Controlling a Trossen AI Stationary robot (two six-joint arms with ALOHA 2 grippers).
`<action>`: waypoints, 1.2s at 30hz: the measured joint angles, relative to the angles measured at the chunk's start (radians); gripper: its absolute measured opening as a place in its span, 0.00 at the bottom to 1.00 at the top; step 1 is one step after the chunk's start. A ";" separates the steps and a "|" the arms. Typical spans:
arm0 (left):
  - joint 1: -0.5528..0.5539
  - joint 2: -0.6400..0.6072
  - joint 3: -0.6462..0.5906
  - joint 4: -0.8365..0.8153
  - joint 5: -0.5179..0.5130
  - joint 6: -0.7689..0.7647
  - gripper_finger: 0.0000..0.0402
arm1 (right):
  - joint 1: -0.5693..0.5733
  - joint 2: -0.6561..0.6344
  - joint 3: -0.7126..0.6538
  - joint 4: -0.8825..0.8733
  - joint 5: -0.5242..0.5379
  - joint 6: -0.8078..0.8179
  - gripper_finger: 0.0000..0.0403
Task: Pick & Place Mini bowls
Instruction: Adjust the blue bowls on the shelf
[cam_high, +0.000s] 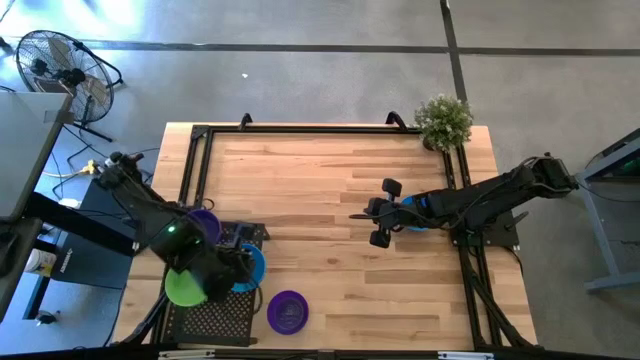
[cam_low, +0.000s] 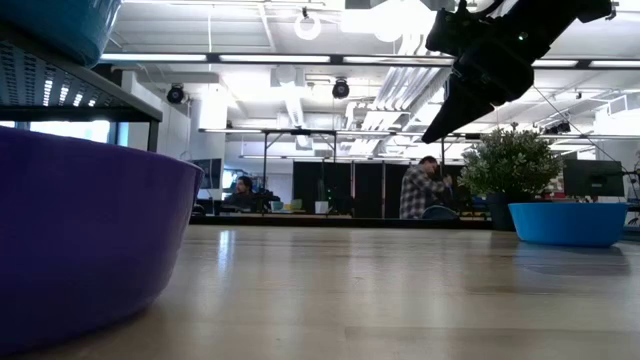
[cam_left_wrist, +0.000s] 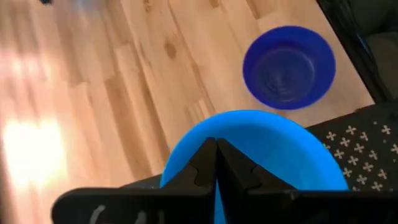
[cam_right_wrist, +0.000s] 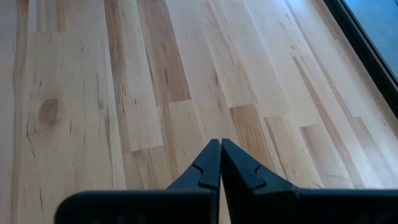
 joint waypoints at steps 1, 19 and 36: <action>0.012 -0.011 -0.027 0.023 0.024 0.007 0.00 | 0.000 0.000 0.000 0.000 0.000 -0.003 0.00; 0.028 -0.249 -0.350 0.088 0.090 -0.152 0.00 | 0.000 0.000 0.000 0.019 0.000 -0.010 0.00; 0.028 -0.308 -0.347 0.007 0.067 -0.168 0.00 | 0.000 0.000 0.000 0.022 0.000 -0.015 0.00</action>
